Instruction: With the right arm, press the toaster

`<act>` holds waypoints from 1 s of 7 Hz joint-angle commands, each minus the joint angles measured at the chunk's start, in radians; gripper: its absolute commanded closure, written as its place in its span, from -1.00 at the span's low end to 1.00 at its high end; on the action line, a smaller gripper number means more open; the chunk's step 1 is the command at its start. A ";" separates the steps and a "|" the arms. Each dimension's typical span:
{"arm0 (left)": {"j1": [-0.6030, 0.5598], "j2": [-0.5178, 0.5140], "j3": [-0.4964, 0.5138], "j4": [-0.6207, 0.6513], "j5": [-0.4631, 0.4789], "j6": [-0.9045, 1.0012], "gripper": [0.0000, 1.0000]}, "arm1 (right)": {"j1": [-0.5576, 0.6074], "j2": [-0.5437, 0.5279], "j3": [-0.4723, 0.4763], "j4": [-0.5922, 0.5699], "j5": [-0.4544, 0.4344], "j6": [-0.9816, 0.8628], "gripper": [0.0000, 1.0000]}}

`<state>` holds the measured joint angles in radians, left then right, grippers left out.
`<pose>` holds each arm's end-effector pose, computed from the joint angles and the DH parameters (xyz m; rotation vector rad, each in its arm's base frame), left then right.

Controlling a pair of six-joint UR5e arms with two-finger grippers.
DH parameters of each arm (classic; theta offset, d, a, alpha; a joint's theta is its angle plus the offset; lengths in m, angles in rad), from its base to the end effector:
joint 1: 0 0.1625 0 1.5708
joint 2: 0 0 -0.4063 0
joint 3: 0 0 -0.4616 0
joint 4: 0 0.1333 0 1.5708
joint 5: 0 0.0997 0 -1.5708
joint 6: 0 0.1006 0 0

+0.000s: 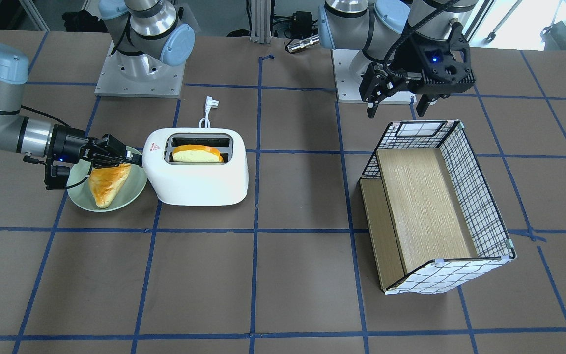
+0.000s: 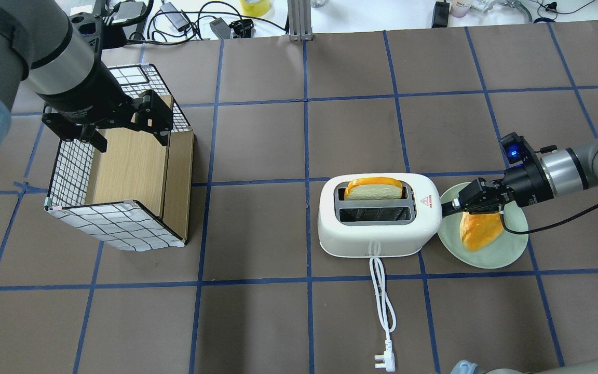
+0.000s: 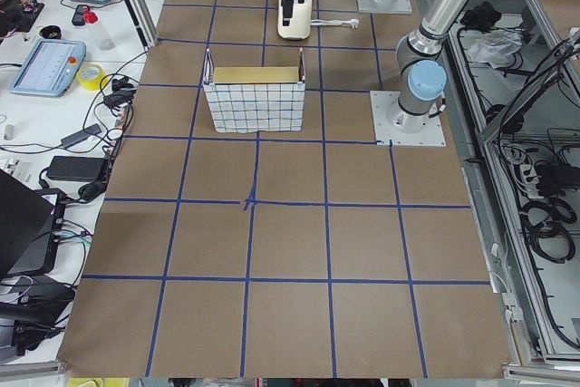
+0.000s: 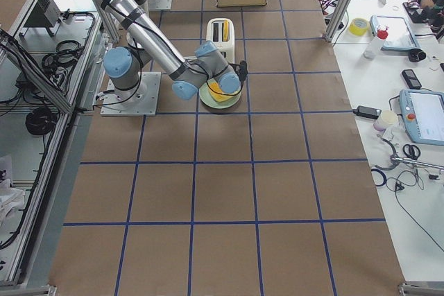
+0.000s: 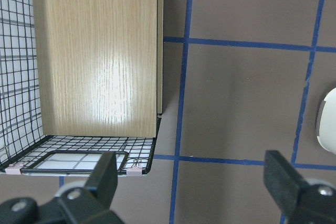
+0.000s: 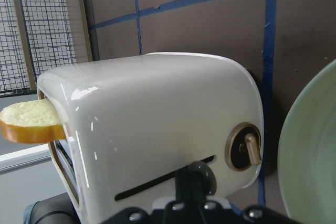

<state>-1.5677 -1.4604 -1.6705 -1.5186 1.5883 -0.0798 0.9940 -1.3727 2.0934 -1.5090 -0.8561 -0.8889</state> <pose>-0.1299 -0.5230 0.4771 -0.1304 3.1222 -0.0993 -0.0751 -0.4807 0.1321 -0.0069 2.1384 0.1201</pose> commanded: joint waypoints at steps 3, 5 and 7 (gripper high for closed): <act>0.000 0.000 0.000 0.000 0.001 0.000 -1.00 | 0.005 -0.069 -0.062 0.001 -0.062 0.244 1.00; 0.000 0.000 0.000 0.000 -0.001 0.000 -1.00 | 0.037 -0.179 -0.171 0.018 -0.199 0.422 1.00; 0.000 0.000 0.000 0.000 0.001 0.000 -1.00 | 0.144 -0.200 -0.315 0.035 -0.369 0.564 0.93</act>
<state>-1.5677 -1.4603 -1.6705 -1.5187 1.5882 -0.0797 1.0736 -1.5570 1.8638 -1.4816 -1.1194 -0.4152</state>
